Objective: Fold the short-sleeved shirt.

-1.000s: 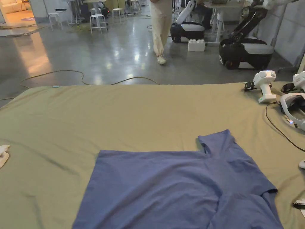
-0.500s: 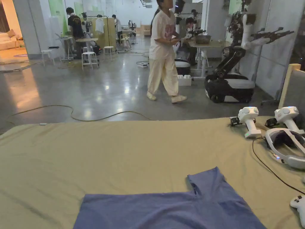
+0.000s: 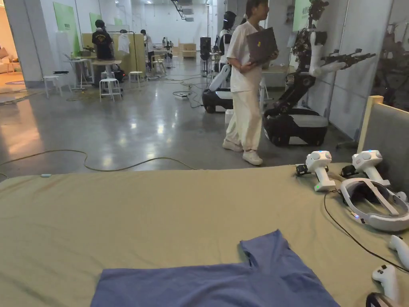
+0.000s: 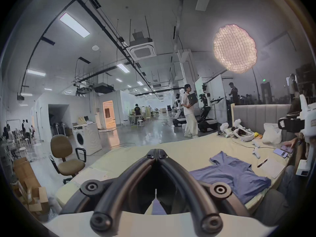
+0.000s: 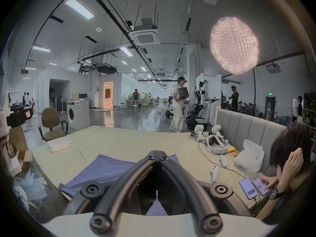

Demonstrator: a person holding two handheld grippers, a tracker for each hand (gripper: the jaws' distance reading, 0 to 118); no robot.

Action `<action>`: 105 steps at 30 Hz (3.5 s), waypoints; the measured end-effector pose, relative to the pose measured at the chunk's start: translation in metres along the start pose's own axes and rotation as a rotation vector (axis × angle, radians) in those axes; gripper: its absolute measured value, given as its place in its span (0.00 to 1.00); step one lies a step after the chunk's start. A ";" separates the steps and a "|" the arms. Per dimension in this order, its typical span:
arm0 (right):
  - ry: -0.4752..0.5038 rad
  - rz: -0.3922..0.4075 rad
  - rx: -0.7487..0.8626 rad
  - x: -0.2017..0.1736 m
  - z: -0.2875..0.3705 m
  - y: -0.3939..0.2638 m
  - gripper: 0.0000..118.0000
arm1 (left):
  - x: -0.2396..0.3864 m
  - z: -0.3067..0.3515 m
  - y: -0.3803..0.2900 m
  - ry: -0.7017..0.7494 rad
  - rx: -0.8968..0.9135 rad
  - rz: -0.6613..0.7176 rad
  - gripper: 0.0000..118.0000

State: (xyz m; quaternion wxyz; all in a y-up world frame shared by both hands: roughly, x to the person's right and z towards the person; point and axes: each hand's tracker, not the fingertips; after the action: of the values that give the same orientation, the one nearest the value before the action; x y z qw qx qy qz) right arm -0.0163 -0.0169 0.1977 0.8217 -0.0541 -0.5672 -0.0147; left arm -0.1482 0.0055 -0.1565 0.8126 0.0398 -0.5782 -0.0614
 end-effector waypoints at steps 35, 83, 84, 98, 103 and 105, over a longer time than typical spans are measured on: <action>-0.045 -0.204 -0.314 0.036 -0.029 -0.074 0.00 | -0.097 -0.139 -0.289 -0.180 -0.978 0.391 0.47; -0.019 -0.394 -0.623 0.116 -0.108 -0.176 0.05 | -0.086 -0.190 -0.219 -0.170 -0.916 0.394 0.08; -0.027 -0.374 -0.624 0.115 -0.120 -0.172 0.05 | -0.086 -0.204 -0.215 -0.173 -0.903 0.386 0.08; -0.158 -0.395 -0.853 0.140 -0.314 -0.188 0.05 | -0.044 -0.404 -0.225 -0.155 -0.958 0.308 0.08; -0.135 -0.320 -0.871 0.139 -0.326 -0.199 0.71 | -0.048 -0.384 -0.233 -0.123 -0.912 0.308 0.86; -0.070 -0.327 -0.801 0.138 -0.311 -0.188 0.71 | -0.057 -0.361 -0.215 -0.127 -0.834 0.325 0.86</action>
State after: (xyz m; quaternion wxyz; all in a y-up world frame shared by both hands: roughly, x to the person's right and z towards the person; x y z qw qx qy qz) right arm 0.3058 -0.2318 0.2312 0.7029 -0.2785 -0.5454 -0.3618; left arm 0.1624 -0.2012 -0.3573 0.7213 -0.3862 -0.5514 -0.1629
